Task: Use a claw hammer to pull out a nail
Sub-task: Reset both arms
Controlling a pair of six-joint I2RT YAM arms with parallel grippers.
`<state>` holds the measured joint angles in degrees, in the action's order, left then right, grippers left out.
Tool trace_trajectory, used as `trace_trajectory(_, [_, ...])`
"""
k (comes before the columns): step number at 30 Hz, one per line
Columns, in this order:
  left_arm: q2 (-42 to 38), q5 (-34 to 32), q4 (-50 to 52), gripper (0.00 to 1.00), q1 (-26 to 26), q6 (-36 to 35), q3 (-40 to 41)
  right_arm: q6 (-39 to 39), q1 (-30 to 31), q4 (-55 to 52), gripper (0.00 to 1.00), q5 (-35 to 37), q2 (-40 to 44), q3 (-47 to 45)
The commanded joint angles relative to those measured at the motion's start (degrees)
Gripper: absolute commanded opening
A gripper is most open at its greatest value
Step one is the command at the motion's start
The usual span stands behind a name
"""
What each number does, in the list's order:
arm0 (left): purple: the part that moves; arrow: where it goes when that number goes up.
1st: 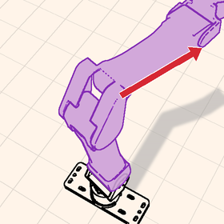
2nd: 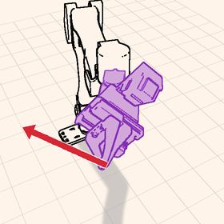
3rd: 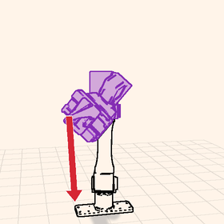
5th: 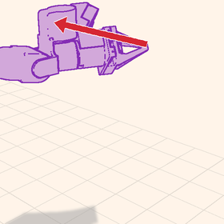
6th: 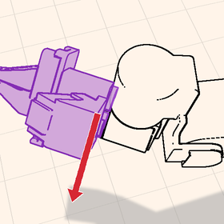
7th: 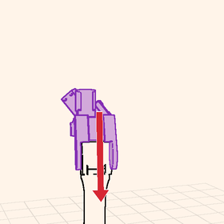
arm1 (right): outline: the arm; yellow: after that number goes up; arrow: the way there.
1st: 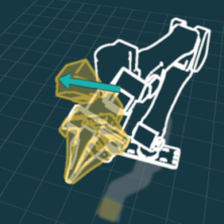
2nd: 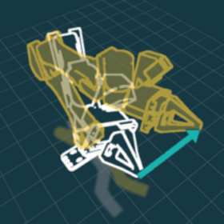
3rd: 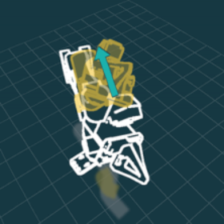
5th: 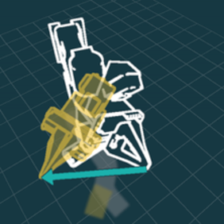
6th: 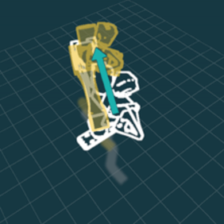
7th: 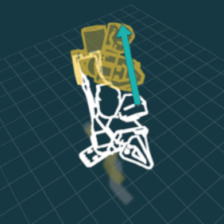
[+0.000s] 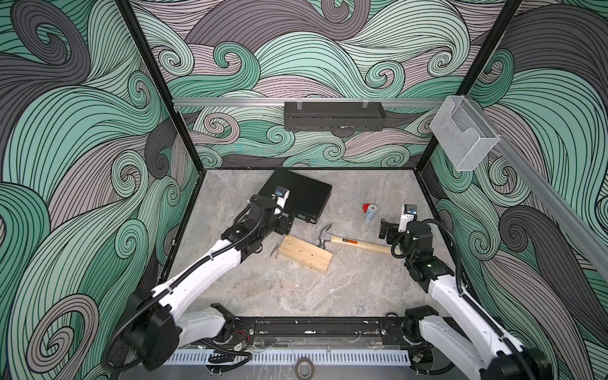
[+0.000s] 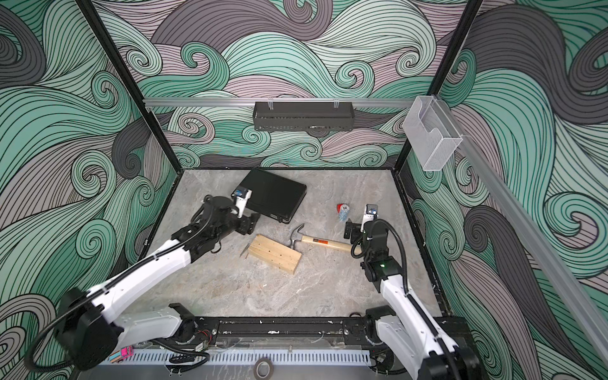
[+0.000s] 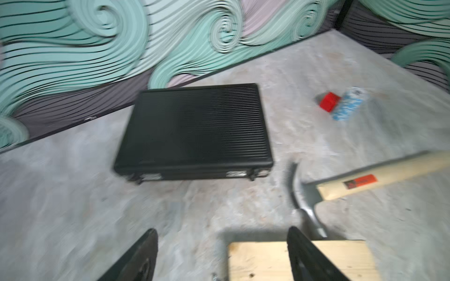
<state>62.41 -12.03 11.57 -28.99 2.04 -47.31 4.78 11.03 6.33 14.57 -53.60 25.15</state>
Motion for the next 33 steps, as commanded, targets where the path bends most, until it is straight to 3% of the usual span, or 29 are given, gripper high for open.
trace_trajectory(1, [-8.6,-11.7,3.7,0.88,5.4,3.3,6.6,-3.8,-1.2,13.5,1.0,1.4,-5.3,-1.2])
trace_trajectory(6, [-15.5,-14.2,1.0,0.91,17.0,4.7,16.9,-6.5,-6.0,23.0,1.0,-0.6,-14.7,-2.9])
trace_trajectory(11, [-11.1,-8.6,-11.0,0.91,26.4,8.2,23.7,-6.7,-8.3,34.2,1.0,-3.5,-22.1,-4.5])
trace_trajectory(18, [0.6,-6.2,-25.5,0.91,27.4,4.7,24.9,-8.9,-8.2,44.8,1.0,-12.1,-34.2,-3.3])
trace_trajectory(23, [5.9,-1.8,-39.3,0.91,27.5,3.1,26.2,-8.6,-8.2,43.8,1.0,-11.7,-34.0,-3.1])
trace_trajectory(26, [10.9,0.4,-42.3,0.91,27.6,1.7,23.8,-8.5,-8.4,43.1,1.0,-12.1,-34.0,-2.9])
trace_trajectory(31, [17.0,9.1,-37.6,0.87,27.8,-4.6,17.4,-8.6,-8.4,42.1,1.0,-12.2,-33.6,-2.6])
trace_trajectory(33, [18.2,11.4,-43.7,0.87,28.0,-6.5,19.7,-8.5,-8.4,42.2,1.0,-12.2,-33.6,-2.7])
